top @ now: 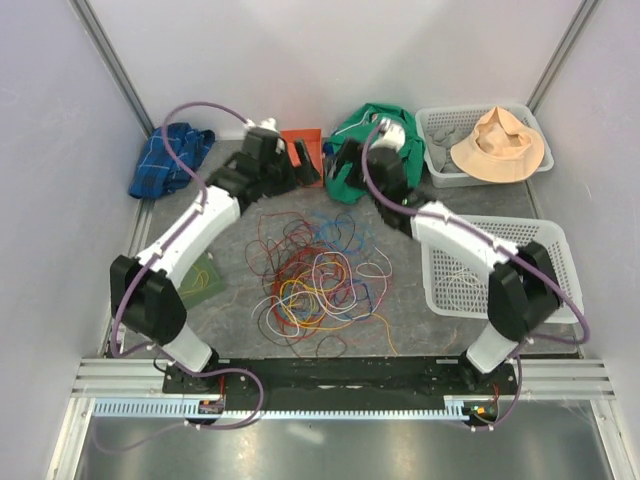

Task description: Untangle the cables

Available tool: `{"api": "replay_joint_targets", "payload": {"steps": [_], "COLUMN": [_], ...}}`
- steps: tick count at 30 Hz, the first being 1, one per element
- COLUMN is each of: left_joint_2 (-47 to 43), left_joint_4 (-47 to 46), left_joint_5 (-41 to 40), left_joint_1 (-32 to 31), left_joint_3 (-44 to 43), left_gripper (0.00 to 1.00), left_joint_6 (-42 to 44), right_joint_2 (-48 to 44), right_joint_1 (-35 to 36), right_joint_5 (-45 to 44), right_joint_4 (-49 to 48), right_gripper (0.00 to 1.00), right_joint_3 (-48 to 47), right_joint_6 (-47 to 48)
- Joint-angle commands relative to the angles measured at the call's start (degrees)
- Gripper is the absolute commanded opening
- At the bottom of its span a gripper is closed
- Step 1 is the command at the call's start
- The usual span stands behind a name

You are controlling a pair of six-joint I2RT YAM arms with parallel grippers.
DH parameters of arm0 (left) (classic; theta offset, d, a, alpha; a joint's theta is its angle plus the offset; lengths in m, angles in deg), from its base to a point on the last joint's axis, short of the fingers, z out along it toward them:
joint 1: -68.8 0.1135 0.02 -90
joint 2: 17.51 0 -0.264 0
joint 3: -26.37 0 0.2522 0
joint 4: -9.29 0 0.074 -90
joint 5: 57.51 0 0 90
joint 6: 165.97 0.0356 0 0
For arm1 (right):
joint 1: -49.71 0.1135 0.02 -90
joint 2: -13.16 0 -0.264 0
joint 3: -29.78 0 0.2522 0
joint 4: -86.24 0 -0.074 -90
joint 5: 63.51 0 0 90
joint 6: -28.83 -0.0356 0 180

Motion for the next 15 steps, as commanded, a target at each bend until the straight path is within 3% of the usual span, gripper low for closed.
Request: {"api": "replay_joint_targets", "payload": {"steps": [1,4,7,11,15], "left_joint_2": [-4.19,-6.56,-8.41,-11.48,-10.45], "left_joint_4": [-2.85,-4.25,-4.09,-3.9,-7.06], "left_joint_5": [-16.49,-19.88,-19.35,-21.9,-18.58], "left_joint_1": [-12.12,-13.91,-13.91,-13.47,-12.41], "left_joint_3": [5.57,12.77,17.52,24.19,27.64], "left_gripper": [1.0,1.0,0.99,1.0,1.0], "left_joint_6": [-0.07,-7.43,-8.53,-11.68,-14.5], "right_joint_2": [-9.6,-16.63,-23.84,-34.37,-42.3], "right_joint_1": [5.89,7.82,9.76,11.61,11.87], "right_joint_5": [-15.84,-18.66,-19.29,-20.25,-18.85], "right_joint_4": [0.39,0.31,0.57,3.73,7.67], "right_gripper": [0.98,0.98,0.98,0.98,0.98], "right_joint_3": [11.5,20.99,30.47,36.73,41.84], "right_joint_6": [4.62,1.2,-0.65,-1.35,-1.44]}}
